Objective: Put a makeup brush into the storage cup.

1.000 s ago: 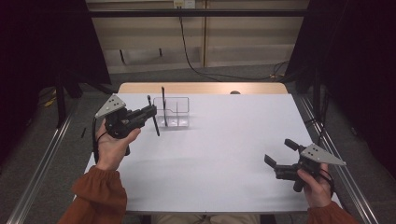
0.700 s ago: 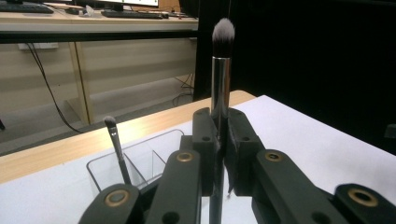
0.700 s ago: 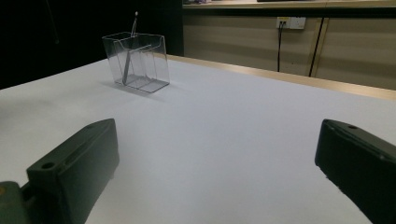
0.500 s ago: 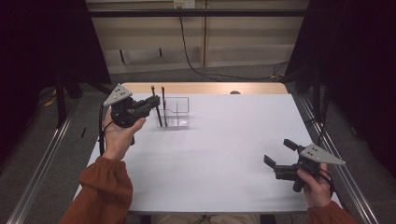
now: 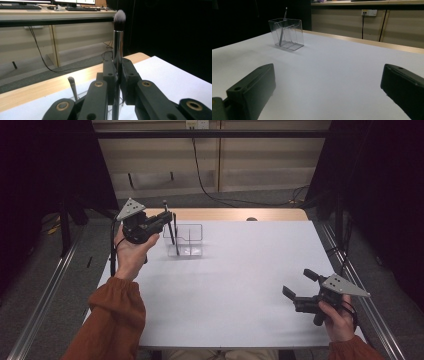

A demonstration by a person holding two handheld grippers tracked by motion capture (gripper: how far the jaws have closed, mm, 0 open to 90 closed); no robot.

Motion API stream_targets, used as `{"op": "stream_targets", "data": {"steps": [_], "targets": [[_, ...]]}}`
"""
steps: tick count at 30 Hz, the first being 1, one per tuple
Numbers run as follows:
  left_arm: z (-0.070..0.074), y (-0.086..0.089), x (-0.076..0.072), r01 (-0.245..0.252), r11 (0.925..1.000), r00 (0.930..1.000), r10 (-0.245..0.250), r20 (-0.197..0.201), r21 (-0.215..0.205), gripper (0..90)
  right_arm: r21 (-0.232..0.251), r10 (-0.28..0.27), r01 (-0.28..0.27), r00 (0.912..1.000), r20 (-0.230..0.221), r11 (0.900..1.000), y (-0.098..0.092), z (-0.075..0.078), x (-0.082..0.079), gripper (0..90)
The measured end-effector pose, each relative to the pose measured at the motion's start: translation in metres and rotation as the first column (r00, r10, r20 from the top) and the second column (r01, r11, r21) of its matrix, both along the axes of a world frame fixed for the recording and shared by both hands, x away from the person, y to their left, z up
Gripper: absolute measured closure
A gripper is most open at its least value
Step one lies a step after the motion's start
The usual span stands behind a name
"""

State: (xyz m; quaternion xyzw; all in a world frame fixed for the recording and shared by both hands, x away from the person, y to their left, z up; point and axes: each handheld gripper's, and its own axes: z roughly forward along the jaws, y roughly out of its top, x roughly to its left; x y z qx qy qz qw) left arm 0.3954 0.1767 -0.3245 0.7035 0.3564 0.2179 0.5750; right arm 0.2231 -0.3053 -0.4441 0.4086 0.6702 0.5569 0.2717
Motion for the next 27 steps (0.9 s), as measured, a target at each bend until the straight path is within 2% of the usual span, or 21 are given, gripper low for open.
{"op": "stream_targets", "data": {"steps": [11,16,23,27], "targets": [[-0.002,-0.003,0.022,-0.047,0.9989,0.9988,0.047,-0.010,0.004,84.0,0.005,-0.001,0.001,1.0000,0.001,1.000,0.000,0.000,0.000,0.0],[-0.005,-0.007,0.029,-0.072,0.9971,0.9972,0.072,0.018,0.024,84.0,-0.001,0.002,-0.002,1.0000,0.001,1.000,0.001,0.000,0.000,0.0],[-0.012,-0.002,0.043,-0.108,0.9940,0.9941,0.108,-0.008,0.015,84.0,0.000,0.004,-0.004,1.0000,0.000,1.000,0.001,0.000,-0.001,0.0],[-0.013,-0.004,0.044,-0.110,0.9937,0.9939,0.110,0.003,0.021,84.1,0.000,0.004,-0.004,1.0000,-0.002,1.000,0.001,0.000,0.000,0.0]]}}
